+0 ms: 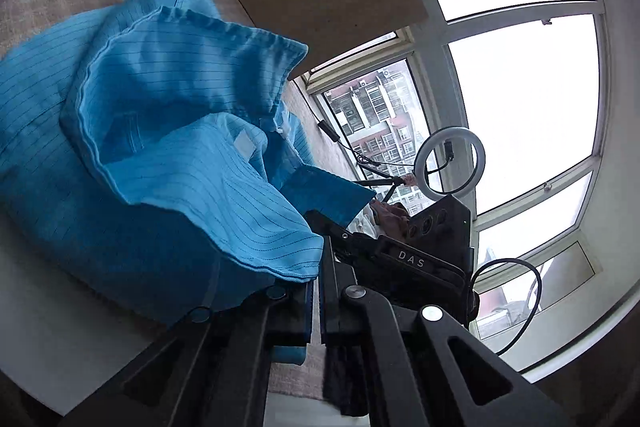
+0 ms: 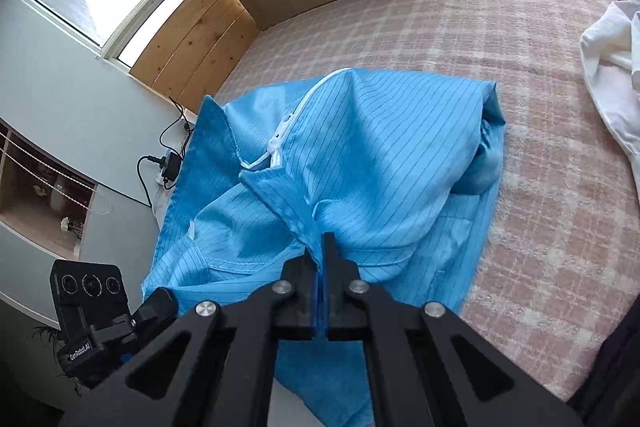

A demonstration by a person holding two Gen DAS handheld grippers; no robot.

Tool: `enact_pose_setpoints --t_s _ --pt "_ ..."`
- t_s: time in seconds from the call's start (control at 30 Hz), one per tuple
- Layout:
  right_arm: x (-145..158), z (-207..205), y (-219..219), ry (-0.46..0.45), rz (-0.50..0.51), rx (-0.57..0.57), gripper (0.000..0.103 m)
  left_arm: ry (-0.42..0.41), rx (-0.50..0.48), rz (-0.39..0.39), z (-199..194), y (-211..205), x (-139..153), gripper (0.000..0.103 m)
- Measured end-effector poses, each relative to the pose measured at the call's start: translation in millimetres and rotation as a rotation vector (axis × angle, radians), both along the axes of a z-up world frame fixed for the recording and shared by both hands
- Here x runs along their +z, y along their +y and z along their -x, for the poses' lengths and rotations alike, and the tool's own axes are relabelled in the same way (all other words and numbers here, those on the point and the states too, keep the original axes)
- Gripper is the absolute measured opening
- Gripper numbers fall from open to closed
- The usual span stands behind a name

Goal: Fold clothes

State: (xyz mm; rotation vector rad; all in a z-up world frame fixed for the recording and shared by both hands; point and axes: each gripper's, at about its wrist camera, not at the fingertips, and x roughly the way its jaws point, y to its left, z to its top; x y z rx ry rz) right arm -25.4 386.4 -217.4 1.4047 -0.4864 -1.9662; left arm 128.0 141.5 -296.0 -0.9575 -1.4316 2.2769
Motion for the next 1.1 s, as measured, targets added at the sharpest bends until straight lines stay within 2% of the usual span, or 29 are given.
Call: enact_pose_setpoints --t_s 0.1,0.13,0.2,0.33,0.4,0.5,0.57,0.63,0.73,0.8,0.93,1.0,1.1 --pt "-13.0 0.0 2.0 -0.048 -0.022 0.014 0.002 -0.111 -0.056 -0.048 -4.7 -5.5 -27.2 0.002" --pt "-12.4 -1.7 2.1 -0.047 -0.035 0.026 0.003 -0.135 -0.075 -0.041 -8.3 -8.3 -28.1 0.003" --pt "-1.0 -7.6 1.0 -0.010 -0.078 0.067 0.011 -0.142 -0.105 0.037 -20.7 -14.7 -8.8 0.003" --pt "31.2 -12.8 -9.5 0.109 -0.166 0.139 0.018 -0.142 -0.107 0.134 -28.2 -30.3 50.8 0.004" --pt "38.2 -9.0 -19.4 0.128 -0.195 0.167 0.023 -0.137 -0.090 0.167 -18.6 -34.6 74.3 0.012" --pt "38.6 -5.9 -31.5 0.119 -0.216 0.203 0.023 -0.170 -0.093 0.124 -1.5 -37.9 86.8 0.023" --pt "37.0 -6.1 -38.5 0.113 -0.235 0.225 0.023 -0.242 -0.083 0.152 9.6 -38.4 79.7 0.026" --pt "31.2 -8.5 -44.5 0.109 -0.264 0.235 0.023 -0.340 -0.059 0.145 22.2 -43.7 60.3 0.026" --pt "19.2 -10.7 -49.8 0.066 -0.258 0.232 0.023 -0.454 -0.036 0.043 39.4 -47.2 34.4 0.026" --pt "14.1 -14.3 -52.8 0.058 -0.261 0.233 0.023 -0.486 -0.038 0.043 44.2 -45.2 31.9 0.026" --pt "10.8 -19.8 -55.7 0.064 -0.263 0.244 0.023 -0.497 -0.027 0.098 54.2 -41.2 40.5 0.042" --pt "8.9 -19.7 -56.2 0.056 -0.255 0.242 0.023 -0.497 -0.052 0.129 65.0 -34.2 41.6 0.054" --pt "6.5 -18.5 -55.1 0.052 -0.254 0.235 0.023 -0.529 -0.100 0.144 79.4 -22.1 27.2 0.056"
